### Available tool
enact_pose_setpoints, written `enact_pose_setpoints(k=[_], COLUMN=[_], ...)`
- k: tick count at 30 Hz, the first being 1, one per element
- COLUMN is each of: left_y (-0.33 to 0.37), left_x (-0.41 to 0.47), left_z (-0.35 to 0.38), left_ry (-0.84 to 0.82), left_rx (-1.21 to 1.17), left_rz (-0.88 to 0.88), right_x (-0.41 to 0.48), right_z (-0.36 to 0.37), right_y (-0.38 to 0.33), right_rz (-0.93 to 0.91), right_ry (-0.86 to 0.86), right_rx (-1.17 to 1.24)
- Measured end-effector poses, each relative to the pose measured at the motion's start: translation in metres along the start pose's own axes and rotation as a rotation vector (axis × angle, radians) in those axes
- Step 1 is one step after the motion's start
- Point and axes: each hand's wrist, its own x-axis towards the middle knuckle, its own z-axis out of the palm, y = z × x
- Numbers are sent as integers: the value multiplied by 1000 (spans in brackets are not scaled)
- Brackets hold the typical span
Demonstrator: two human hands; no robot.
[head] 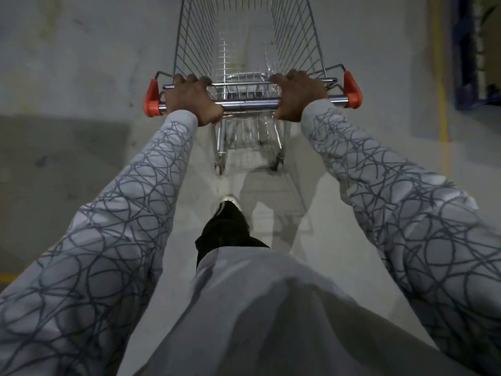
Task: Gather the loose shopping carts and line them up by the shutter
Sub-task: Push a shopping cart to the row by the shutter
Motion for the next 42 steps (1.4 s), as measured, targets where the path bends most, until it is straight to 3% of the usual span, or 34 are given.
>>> enact_pose_setpoints(k=[13,23,34,42], left_y=[39,123,209,248], left_x=[263,514,744,973], left_z=[-76,-136,-199,-257], left_ry=[-61,9,4,75], left_rx=[23,-30,-58,-49], left_rz=[146,113,58,68], right_x=[226,464,686,902], right_z=[-91,-165,-255,-327], right_y=[74,194,314,379], right_rz=[67,98,39,70], right_ry=[-84,24,-83,-41], right_rx=[82,60,117,100])
